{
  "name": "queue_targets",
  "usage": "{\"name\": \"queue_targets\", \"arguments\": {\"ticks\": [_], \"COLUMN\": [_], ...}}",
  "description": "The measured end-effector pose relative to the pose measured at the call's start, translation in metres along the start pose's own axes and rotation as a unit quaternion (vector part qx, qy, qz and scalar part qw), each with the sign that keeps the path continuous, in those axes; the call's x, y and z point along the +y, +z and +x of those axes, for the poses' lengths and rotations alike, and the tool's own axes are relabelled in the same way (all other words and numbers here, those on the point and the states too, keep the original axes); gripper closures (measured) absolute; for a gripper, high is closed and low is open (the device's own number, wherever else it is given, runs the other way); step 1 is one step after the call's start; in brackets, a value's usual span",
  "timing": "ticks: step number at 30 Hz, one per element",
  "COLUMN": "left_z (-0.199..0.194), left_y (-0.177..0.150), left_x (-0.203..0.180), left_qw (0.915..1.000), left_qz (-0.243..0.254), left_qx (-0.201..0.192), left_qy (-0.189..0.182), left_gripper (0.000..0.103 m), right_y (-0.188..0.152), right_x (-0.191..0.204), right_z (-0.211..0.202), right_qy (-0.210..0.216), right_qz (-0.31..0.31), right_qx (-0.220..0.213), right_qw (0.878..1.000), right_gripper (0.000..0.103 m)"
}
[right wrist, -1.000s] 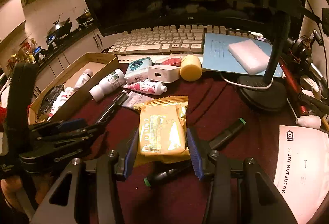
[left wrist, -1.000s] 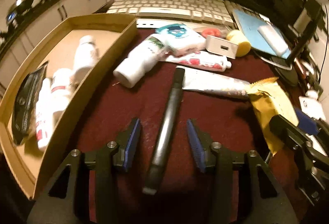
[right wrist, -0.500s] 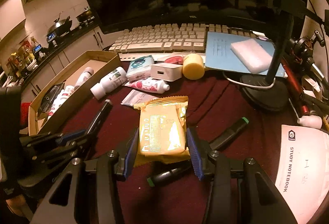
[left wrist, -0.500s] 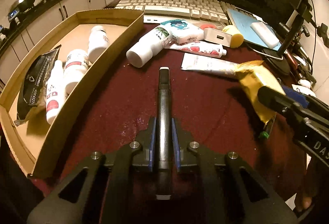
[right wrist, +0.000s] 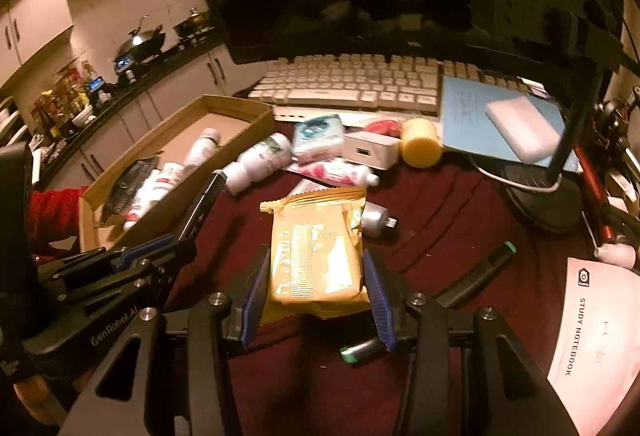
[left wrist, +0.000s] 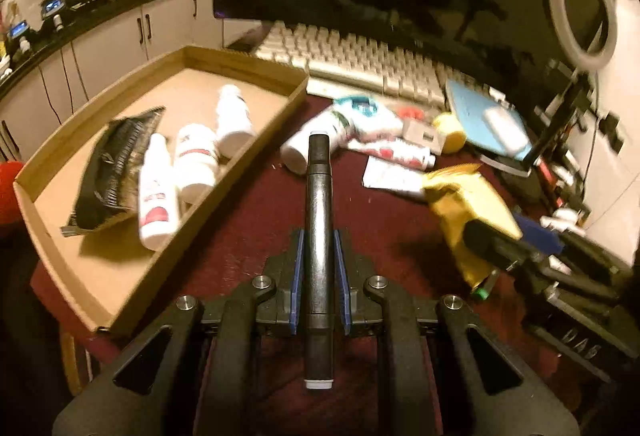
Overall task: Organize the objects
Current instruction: 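Move marker and snack packet over the tray and open both tools to release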
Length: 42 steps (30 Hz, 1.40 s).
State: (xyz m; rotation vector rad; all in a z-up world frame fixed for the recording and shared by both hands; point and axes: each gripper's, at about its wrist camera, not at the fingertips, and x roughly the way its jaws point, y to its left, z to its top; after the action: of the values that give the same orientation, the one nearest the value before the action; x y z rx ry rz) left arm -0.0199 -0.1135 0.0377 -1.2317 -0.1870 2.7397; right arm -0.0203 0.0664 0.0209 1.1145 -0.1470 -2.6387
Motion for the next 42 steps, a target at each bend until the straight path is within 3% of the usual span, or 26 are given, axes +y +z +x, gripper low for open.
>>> {"name": "queue_targets", "arguments": {"ticks": [12, 20, 25, 31, 42], "left_z": [-0.042, -0.058, -0.043, -0.01, 0.024], "left_y": [0.028, 0.046, 0.054, 0.059, 0.058], "left_x": [0.061, 0.129, 0.171, 0.205, 0.208], "left_qw": [0.9965, 0.99, 0.9908, 0.9889, 0.9914], "left_qz": [-0.069, -0.107, -0.118, -0.139, -0.12], "left_qx": [-0.047, -0.076, -0.055, -0.022, 0.02], "left_qy": [0.012, 0.053, 0.038, 0.046, 0.049], "left_gripper": [0.089, 0.089, 0.089, 0.089, 0.089], "right_y": [0.031, 0.059, 0.077, 0.102, 0.121], "right_x": [0.053, 0.09, 0.111, 0.129, 0.158], "right_z": [0.012, 0.039, 0.064, 0.104, 0.165], "right_qy": [0.062, 0.089, 0.095, 0.083, 0.063], "right_qz": [-0.033, -0.066, -0.078, -0.094, -0.121], "right_qx": [0.006, 0.016, 0.027, 0.036, 0.062], "right_qw": [0.998, 0.994, 0.992, 0.991, 0.989], "right_gripper": [0.057, 0.057, 0.057, 0.057, 0.057]}}
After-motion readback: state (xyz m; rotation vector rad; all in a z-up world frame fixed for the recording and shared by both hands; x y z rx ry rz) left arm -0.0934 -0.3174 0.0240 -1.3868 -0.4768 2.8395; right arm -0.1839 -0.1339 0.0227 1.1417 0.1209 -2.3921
